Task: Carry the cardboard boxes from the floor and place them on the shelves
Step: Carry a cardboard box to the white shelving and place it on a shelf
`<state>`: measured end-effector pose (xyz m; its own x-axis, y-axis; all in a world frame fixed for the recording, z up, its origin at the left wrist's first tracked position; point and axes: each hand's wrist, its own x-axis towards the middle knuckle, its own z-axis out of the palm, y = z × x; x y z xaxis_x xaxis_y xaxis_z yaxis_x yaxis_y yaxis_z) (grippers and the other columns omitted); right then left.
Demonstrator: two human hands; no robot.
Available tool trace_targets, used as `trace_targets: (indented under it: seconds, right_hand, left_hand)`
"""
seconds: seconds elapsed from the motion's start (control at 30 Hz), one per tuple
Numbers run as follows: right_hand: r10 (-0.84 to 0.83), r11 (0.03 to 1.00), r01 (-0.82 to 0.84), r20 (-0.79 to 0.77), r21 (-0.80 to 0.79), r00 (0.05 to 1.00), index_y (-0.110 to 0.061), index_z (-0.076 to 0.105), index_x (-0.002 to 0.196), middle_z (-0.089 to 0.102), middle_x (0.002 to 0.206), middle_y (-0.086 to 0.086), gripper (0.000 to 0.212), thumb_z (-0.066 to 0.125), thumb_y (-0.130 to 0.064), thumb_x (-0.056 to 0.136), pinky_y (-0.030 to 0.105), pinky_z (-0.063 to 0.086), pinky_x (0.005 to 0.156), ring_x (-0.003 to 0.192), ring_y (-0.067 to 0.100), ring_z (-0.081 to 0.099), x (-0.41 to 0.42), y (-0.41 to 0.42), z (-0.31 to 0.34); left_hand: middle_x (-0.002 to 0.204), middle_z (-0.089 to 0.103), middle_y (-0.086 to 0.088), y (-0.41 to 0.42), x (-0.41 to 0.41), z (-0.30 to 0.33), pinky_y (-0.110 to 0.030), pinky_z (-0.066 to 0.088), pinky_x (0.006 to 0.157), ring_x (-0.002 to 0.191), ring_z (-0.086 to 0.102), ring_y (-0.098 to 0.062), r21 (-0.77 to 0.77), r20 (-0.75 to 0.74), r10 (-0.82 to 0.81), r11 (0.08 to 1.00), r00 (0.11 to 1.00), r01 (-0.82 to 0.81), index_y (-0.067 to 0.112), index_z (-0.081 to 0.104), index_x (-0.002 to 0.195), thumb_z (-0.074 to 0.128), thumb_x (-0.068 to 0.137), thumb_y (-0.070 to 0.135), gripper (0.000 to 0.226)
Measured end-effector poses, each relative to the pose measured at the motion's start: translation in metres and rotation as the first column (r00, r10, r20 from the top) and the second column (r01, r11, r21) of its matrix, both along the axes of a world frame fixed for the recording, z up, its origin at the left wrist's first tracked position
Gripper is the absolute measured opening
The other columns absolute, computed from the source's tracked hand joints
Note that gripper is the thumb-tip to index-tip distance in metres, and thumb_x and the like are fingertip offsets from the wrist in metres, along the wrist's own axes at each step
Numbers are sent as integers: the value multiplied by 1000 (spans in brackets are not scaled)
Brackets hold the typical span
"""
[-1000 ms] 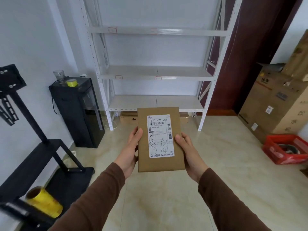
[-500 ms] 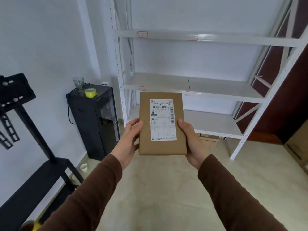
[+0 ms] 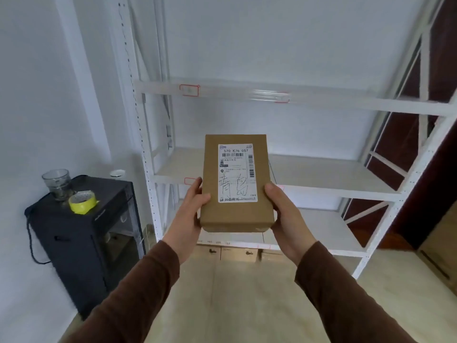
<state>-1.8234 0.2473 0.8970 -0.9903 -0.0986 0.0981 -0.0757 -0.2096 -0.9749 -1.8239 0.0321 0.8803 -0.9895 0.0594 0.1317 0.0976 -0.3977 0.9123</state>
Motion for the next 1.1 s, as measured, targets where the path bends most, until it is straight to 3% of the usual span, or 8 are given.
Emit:
trace_targets:
  seconds: [0.27,0.33,0.4,0.53,0.7,0.83,0.93,1.1]
  right_hand:
    - [-39,999,37,-220,-14,975,-21,55,138,72,124,-10,49,67,-37,94,34,51,93,102,1,70,-173,1,59]
    - [-1,1000,9,-261,29,965,-24,55,142,74,119,-17,45,63,-37,100,35,53,100,106,-1,70,-216,-4,77]
    - [12,998,6,-300,60,954,-31,54,145,65,135,-12,56,64,-51,94,39,51,110,126,7,62,-256,-15,95]
    - [40,999,-25,-353,47,935,-34,47,154,48,147,-10,65,63,-55,94,40,44,117,134,4,53,-326,-47,133]
    - [87,996,-74,-389,49,917,-32,52,151,58,149,-10,56,62,-49,98,37,46,114,131,3,58,-411,-90,172]
    - [23,999,-11,-367,36,930,-21,45,151,58,147,-4,55,62,-37,102,22,49,92,116,0,59,-472,-128,193]
    - [9,999,10,-350,53,937,-20,44,149,57,147,0,53,62,-37,101,27,48,95,119,8,60,-515,-154,206]
    - [-16,995,45,-297,89,955,-18,44,148,59,144,3,55,63,-37,101,30,51,100,120,14,62,-574,-183,214]
  left_hand:
    - [115,77,2,11,-167,64,-40,48,99,110,63,-20,37,-157,164,986,974,-160,13,47,143,60,86,28,60]
    - [128,73,-3,6,-203,82,-39,48,98,113,63,-18,6,-202,191,981,961,-193,13,48,143,58,89,29,58]
    - [142,64,-6,-6,-237,100,-35,48,96,117,62,-14,-60,-251,209,971,945,-231,15,50,145,56,91,33,57]
    - [144,61,10,-33,-301,138,-36,45,110,130,57,-7,-164,-332,233,940,914,-299,31,51,149,53,99,45,52]
    - [127,64,22,-68,-380,184,-18,48,93,98,66,19,-195,-412,280,902,867,-385,33,43,151,54,102,41,51]
    - [122,62,20,-104,-448,207,-9,49,77,100,64,12,-243,-420,287,879,861,-411,33,38,151,54,102,38,52]
    - [117,63,19,-127,-493,222,-16,50,76,105,63,-1,-283,-398,275,870,875,-402,35,33,151,54,102,43,54]
    - [121,62,9,-161,-567,236,-28,52,95,117,62,-15,-331,-313,213,889,926,-316,31,38,148,54,100,49,54]
